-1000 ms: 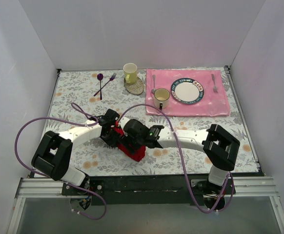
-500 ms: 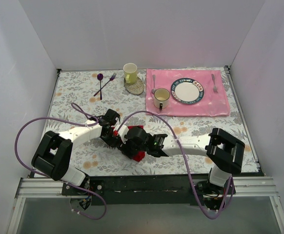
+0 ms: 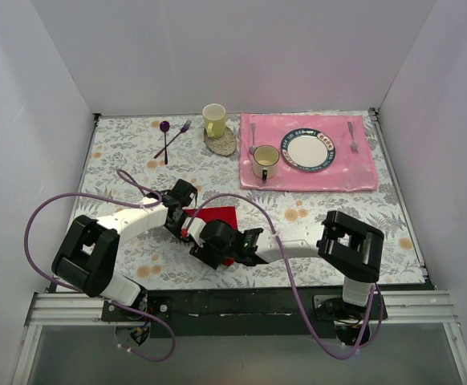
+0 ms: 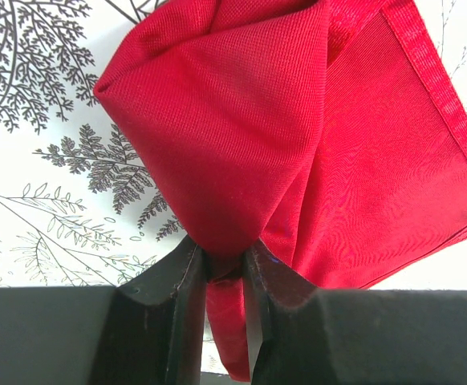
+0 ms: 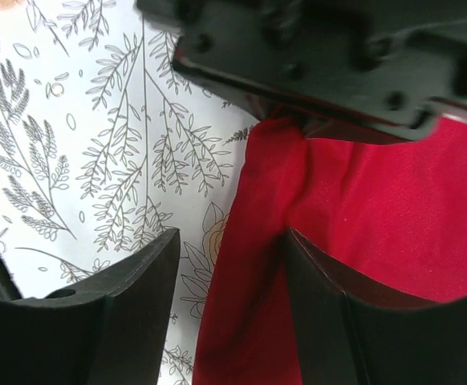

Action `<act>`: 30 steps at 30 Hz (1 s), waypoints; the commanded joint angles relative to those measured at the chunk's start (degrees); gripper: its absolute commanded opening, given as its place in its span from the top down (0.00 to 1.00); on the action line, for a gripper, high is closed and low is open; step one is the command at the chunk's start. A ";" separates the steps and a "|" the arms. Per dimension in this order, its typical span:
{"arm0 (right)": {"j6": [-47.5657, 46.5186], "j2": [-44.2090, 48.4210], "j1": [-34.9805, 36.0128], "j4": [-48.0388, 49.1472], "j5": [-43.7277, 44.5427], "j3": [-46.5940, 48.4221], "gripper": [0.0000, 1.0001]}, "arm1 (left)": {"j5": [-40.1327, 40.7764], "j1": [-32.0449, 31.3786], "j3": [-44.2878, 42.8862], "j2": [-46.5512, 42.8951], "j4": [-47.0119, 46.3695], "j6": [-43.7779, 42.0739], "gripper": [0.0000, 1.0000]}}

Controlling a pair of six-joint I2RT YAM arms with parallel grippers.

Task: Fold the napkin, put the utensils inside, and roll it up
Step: Roll the napkin with the utensil

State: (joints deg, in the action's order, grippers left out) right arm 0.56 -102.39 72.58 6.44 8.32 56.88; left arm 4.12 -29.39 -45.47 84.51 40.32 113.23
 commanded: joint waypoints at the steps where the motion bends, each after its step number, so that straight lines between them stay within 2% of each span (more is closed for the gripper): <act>1: -2.58 -3.68 2.39 -0.80 7.74 0.77 0.40 | -0.08 -0.32 0.03 -1.27 3.02 0.32 1.00; 5: -1.00 -5.54 2.75 -0.82 12.07 0.08 0.48 | -0.78 -0.23 2.49 -4.26 0.82 1.12 1.00; 6: 0.66 -5.71 2.75 -0.38 12.60 -0.19 0.58 | -0.78 0.03 2.67 -4.79 0.56 1.29 1.00; 10: 2.69 -5.63 2.66 2.00 13.13 -2.39 0.73 | -0.34 0.21 3.02 -6.54 0.82 1.03 1.00; 12: 2.87 -5.45 2.40 3.40 10.25 -3.09 0.79 | -0.08 0.38 3.63 -7.69 0.29 0.68 1.00; 13: 3.13 -5.28 2.22 3.75 8.84 -3.27 0.80 | 0.01 0.47 3.99 -9.52 0.03 0.42 0.94; 15: 3.22 -4.84 1.35 5.68 4.11 -4.06 0.84 | 1.06 1.00 4.95 -11.81 -1.11 -0.20 0.76; 16: 3.92 -4.40 0.64 6.13 2.25 -4.23 0.85 | 1.33 1.26 5.22 -12.87 -1.38 -0.55 0.58; 17: 4.19 -4.31 0.11 6.65 0.66 -4.41 0.86 | 1.68 1.70 5.39 -15.23 -1.64 -1.16 0.49; 19: 5.06 -4.48 -1.90 7.80 -5.48 -4.41 0.87 | 2.73 2.75 5.40 -17.09 -1.73 -2.04 0.36; 22: 6.38 -6.50 -5.24 7.10 -15.50 -2.66 0.88 | 3.96 4.25 4.52 -19.73 -1.38 -4.06 0.23; 23: 7.78 -6.86 -6.90 7.01 -19.44 -2.22 0.89 | 4.14 4.95 4.26 -20.52 -1.03 -4.94 0.22; 30: 16.83 -12.90 -15.52 7.62 -40.46 0.68 0.90 | 2.48 5.30 5.48 -22.72 -2.17 -6.26 0.22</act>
State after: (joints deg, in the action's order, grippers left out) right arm 9.52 -108.92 61.47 19.77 -15.27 56.77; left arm 7.51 -24.12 -40.10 64.84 39.88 108.81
